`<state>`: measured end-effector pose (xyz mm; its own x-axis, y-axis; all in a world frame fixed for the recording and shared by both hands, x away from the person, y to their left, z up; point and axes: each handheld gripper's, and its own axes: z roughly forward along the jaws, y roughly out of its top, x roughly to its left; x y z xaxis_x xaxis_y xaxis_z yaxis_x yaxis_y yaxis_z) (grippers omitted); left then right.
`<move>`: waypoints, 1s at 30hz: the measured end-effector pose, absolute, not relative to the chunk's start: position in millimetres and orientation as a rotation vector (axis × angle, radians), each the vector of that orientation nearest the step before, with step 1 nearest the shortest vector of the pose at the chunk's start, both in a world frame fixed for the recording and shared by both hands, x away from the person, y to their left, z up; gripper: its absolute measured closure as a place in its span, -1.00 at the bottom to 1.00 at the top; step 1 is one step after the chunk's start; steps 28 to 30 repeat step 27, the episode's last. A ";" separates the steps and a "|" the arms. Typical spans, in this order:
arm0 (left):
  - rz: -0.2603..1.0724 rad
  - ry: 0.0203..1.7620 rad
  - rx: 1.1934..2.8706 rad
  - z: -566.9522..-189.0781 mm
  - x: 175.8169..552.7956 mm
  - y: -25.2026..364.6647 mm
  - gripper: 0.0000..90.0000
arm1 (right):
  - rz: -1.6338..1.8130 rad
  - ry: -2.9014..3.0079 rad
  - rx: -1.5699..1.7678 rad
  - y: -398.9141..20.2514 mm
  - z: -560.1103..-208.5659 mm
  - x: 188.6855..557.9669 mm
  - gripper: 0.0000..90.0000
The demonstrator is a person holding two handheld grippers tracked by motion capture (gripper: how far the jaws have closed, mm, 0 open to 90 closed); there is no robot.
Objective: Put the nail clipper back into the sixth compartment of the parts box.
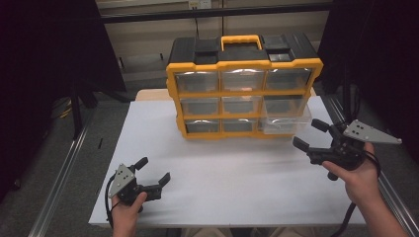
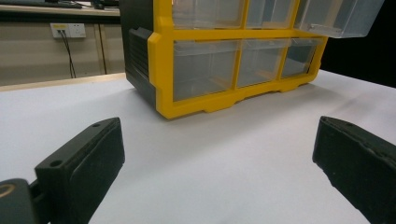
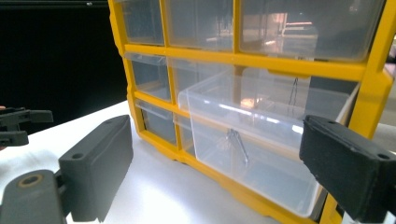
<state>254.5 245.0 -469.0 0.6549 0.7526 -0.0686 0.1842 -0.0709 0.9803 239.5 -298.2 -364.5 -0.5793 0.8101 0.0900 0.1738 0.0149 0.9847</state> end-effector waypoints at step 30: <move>0.562 0.795 1.604 -469.7 255.2 244.2 -0.95 | 1.586 1.798 1.048 -307.2 -441.8 212.0 -0.89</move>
